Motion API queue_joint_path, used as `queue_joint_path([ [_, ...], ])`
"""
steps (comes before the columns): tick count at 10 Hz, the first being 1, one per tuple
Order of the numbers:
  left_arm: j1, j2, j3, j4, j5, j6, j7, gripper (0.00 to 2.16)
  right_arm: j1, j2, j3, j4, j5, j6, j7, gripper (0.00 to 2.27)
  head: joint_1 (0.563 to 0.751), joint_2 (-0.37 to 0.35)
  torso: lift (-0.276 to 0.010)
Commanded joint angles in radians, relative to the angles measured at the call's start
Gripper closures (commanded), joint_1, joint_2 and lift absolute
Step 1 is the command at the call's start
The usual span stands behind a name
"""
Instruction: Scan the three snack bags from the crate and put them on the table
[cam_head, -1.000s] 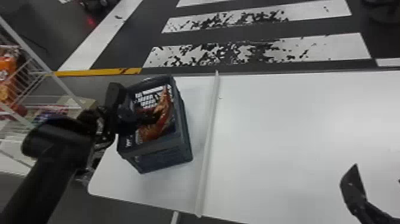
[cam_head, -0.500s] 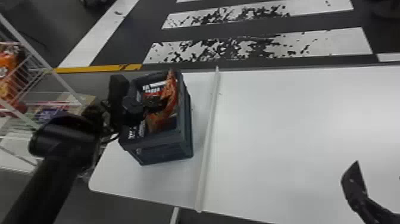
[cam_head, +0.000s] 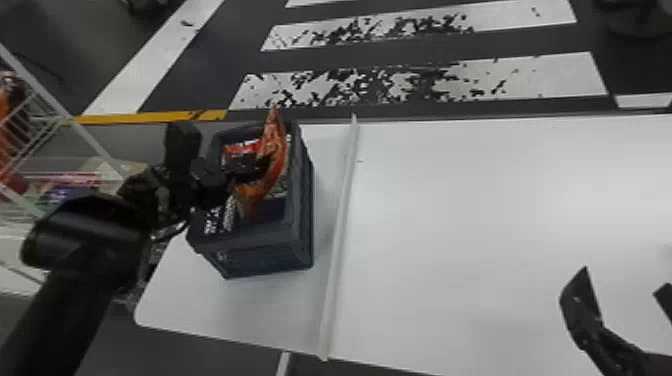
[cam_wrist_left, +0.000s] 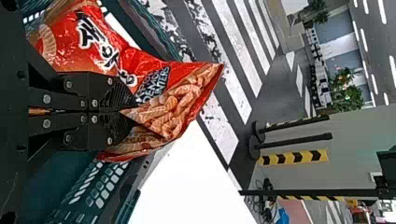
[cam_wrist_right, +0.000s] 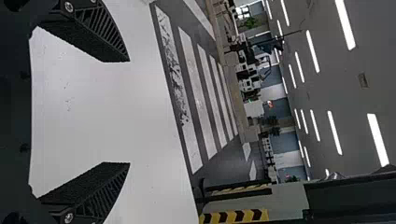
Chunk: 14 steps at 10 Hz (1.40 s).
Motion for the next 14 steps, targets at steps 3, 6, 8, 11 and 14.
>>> queue_joint_path([
  [3, 0.079, 0.000, 0.081, -0.093, 0.022, 0.000, 0.019, 2.15, 0.000, 0.000, 0.000, -0.005, -0.003, 0.000, 0.001, 0.09, 0.695, 0.267, -0.094],
  [6, 0.131, 0.000, 0.162, -0.187, 0.078, 0.021, 0.018, 2.15, 0.003, 0.000, 0.006, -0.014, -0.002, -0.003, 0.001, 0.09, 0.695, 0.275, -0.094],
  [8, 0.141, -0.005, 0.230, -0.245, 0.129, 0.071, 0.012, 2.15, 0.004, 0.000, 0.004, -0.023, -0.002, -0.003, 0.000, 0.09, 0.695, 0.280, -0.094],
  [11, 0.154, -0.008, 0.342, -0.340, 0.249, 0.184, 0.003, 2.15, 0.000, 0.003, -0.014, -0.025, 0.000, -0.003, 0.000, 0.09, 0.695, 0.286, -0.094],
  [14, 0.139, -0.052, 0.385, -0.428, 0.350, 0.279, -0.002, 2.15, -0.025, 0.009, -0.022, -0.025, 0.006, 0.025, 0.000, 0.09, 0.695, 0.278, -0.094],
])
